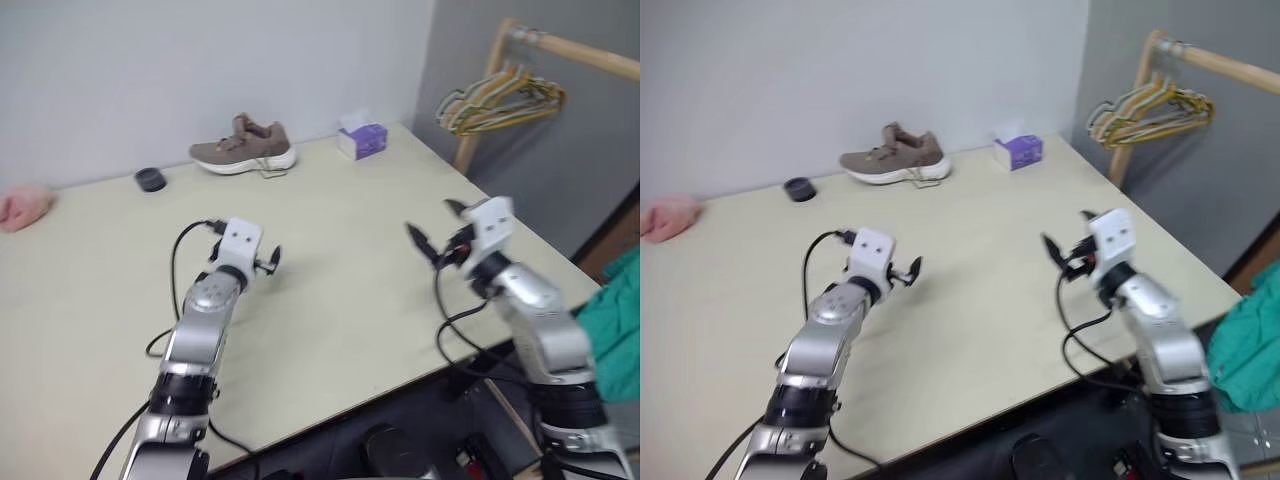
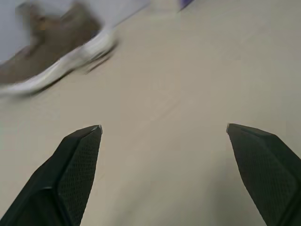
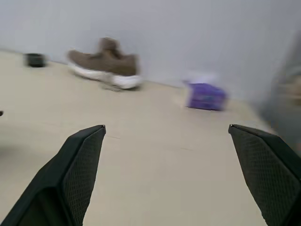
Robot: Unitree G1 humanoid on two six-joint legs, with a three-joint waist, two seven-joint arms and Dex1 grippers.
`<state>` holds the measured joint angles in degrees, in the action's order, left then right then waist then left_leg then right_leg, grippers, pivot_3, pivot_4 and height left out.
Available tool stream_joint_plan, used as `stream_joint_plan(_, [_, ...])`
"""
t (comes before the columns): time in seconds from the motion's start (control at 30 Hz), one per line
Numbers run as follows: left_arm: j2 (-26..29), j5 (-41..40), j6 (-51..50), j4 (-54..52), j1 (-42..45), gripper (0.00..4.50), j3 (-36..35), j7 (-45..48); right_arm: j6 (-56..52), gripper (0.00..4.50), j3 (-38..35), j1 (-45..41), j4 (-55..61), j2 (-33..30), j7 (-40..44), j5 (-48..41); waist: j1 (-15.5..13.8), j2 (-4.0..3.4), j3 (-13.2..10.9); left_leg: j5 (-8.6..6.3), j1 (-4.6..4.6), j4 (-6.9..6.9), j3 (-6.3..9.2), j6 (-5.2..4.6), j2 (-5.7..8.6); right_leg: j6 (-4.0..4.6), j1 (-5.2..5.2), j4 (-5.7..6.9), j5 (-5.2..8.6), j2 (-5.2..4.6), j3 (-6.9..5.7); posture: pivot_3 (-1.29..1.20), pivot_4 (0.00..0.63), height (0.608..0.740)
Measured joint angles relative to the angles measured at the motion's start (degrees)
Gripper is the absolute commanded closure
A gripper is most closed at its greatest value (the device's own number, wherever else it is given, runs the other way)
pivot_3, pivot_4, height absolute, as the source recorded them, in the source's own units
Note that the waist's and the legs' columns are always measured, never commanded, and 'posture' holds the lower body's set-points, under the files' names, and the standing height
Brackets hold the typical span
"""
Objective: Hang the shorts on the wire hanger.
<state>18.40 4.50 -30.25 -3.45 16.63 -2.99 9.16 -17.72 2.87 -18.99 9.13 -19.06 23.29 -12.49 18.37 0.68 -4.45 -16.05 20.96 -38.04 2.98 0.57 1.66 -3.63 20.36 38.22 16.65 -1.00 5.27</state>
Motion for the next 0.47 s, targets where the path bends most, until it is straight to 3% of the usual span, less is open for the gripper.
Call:
stream_joint_plan(0.2, [-3.57,-0.09,-2.54,-4.88,-4.51,0.0,-8.54,-7.61,6.3,0.03,3.04,-5.1,-14.41,7.45,0.33,2.21,-8.8,0.45,0.33,0.01,0.0,-0.06,0.15,0.02,0.12,0.2,0.23,-0.08,-0.12,-0.1,-0.19,-0.05,0.011,0.74])
stream_joint_plan(0.47, [-3.16,-3.33,-3.48,-5.41,-4.59,0.0,-11.87,-7.58,10.99,0.03,3.56,-7.72,-23.59,9.52,2.27,3.78,-14.18,0.54,0.37,0.0,0.05,0.06,0.11,0.03,0.12,0.23,0.43,-0.05,-0.12,-0.09,-0.18,0.01,0.047,0.74])
